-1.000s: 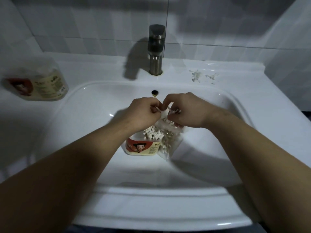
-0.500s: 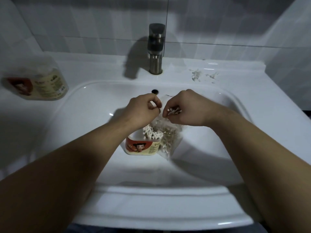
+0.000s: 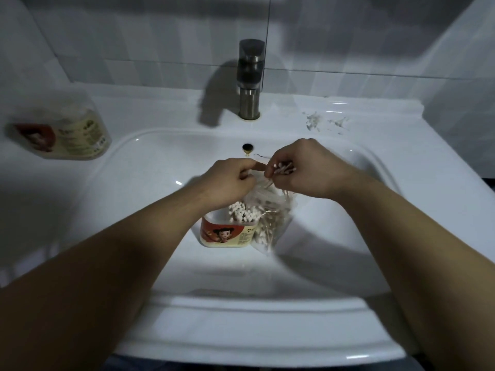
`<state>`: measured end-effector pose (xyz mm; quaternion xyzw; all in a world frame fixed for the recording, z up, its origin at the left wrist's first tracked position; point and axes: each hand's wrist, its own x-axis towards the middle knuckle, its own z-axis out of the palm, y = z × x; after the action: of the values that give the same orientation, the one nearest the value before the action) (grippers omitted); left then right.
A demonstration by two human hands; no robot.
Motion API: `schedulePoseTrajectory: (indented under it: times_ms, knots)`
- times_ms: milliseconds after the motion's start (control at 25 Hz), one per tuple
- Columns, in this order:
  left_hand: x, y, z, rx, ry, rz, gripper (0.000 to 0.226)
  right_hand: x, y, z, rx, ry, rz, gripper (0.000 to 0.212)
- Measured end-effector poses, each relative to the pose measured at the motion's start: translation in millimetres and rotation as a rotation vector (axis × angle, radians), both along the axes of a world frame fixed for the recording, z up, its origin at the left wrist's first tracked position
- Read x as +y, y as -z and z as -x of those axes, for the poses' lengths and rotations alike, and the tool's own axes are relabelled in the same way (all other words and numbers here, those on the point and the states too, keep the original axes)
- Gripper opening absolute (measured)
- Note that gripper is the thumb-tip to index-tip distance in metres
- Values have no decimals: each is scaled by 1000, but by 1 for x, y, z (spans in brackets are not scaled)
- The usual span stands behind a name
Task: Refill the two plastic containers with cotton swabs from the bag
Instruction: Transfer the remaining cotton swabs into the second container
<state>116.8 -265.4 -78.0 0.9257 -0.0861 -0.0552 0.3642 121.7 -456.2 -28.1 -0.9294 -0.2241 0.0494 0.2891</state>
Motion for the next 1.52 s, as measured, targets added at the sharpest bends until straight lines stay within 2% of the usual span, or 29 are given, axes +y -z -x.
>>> schedulePoseTrajectory:
  times_ms: [200,360,440,520,600,680,760,880,960,1120,1240,1520]
  knots:
    - [4,3,0,-35,40,-56,43,-12,-1,-11,45,168,-251,23]
    - [4,4,-2,-90,4,-34,50,-13,2,-14,101,192,-369,18]
    - [0,2,0,-130,-38,80,57,-12,1,-14,122,169,-461,16]
    - [-5,-3,1,-160,-83,309,55,-12,0,-13,154,130,-532,15]
    - [-6,-7,2,-166,-55,441,57,-11,-1,-11,172,81,-525,17]
    - [-5,-9,5,-177,65,383,59,-7,-1,-7,184,42,-490,18]
    - [-6,-11,10,-199,170,216,60,-2,0,-5,165,18,-448,14]
    - [-10,-16,14,-159,190,126,61,4,3,-3,85,-9,-333,9]
    - [-8,-17,12,-139,190,94,49,5,6,-3,67,1,-306,10]
    - [-6,-13,10,-81,202,-30,8,4,7,-6,82,80,-315,10]
    - [-7,-12,10,-68,208,-80,26,4,7,-5,131,115,-383,10]
    - [-7,-9,10,-22,193,-14,23,0,6,-14,107,227,-494,17]
